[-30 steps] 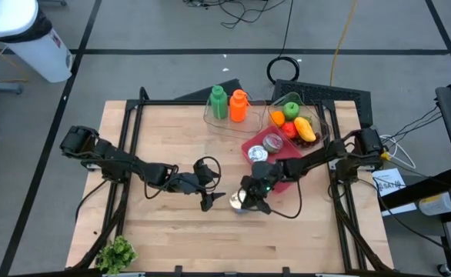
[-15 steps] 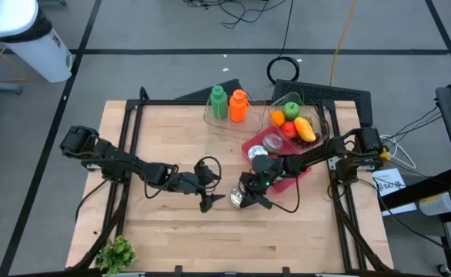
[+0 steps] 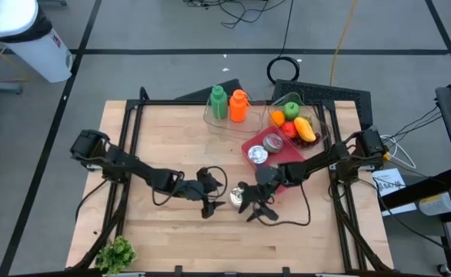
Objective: Pick & Place Food Item
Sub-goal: Put the blue and pink tuna can into the pink bin
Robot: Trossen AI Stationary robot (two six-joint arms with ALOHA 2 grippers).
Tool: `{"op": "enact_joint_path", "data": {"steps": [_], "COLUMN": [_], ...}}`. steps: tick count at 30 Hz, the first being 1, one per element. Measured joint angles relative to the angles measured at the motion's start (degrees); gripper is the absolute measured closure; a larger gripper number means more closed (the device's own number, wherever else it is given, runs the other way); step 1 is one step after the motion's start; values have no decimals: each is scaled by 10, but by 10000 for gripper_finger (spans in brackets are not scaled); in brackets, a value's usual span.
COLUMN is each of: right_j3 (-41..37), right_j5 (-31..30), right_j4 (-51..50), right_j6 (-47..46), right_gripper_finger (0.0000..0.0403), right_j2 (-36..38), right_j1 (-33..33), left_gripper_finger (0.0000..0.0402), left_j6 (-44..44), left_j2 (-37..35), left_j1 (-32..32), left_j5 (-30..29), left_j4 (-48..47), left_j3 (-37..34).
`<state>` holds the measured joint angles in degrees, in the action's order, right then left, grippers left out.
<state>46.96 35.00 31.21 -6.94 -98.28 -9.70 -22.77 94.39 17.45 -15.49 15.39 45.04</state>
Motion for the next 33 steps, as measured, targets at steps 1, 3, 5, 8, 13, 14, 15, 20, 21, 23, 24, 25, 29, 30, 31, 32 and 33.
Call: {"op": "enact_joint_path", "data": {"steps": [1, 3, 5, 8, 13, 14, 15, 20, 21, 23, 24, 25, 29, 30, 31, 32, 33], "right_j3": [0, 0, 0, 0, 0, 0, 0, 0, 0, 0, 0, -2, -13, -17, -20, -23, -28], "right_j5": [8, 10, -39, -212, -443, -459, -468, -469, -469, -469, -470, -470, -473, -472, -472, -474, -473], "right_j4": [6, 5, -27, -99, -154, -154, -148, -149, -148, -148, -149, -148, -139, -138, -134, -125, -117], "right_j6": [10, 39, 84, 174, 267, 272, 274, 276, 275, 274, 273, 273, 273, 273, 273, 273, 273], "right_gripper_finger": [210, 157, 114, 84, 113, 125, 138, 211, 227, 258, 272, 287, 336, 347, 357, 366, 375], "right_j2": [0, 1, 1, 1, -7, -7, -7, -7, -7, -7, -7, -7, -6, -7, -11, -16, -19], "right_j1": [-6, -21, -38, -62, -97, -102, -106, -125, -128, -130, -130, -129, -124, -122, -120, -119, -117], "left_gripper_finger": [46, 46, 46, 46, 46, 46, 46, 46, 46, 46, 46, 46, 46, 46, 46, 46, 46], "left_j6": [0, 0, 0, -3, -3, -3, -3, -4, -4, -4, -4, -4, -4, -4, -4, -4, -4], "left_j2": [10, 28, 40, 47, 47, 47, 47, 47, 47, 47, 47, 47, 47, 47, 47, 47, 47], "left_j1": [-1, -4, -7, -12, -17, -18, -18, -17, -17, -17, -17, -17, -17, -17, -17, -17, -17], "left_j5": [1, 1, 3, 5, 6, 6, 6, 6, 6, 6, 6, 6, 6, 6, 6, 6, 6], "left_j4": [6, 19, 22, 24, 27, 29, 31, 30, 31, 31, 31, 31, 32, 33, 33, 32, 33], "left_j3": [0, 0, 0, 0, 0, 0, 0, 0, 0, 0, 0, 0, 0, 0, 0, 0, 0]}}
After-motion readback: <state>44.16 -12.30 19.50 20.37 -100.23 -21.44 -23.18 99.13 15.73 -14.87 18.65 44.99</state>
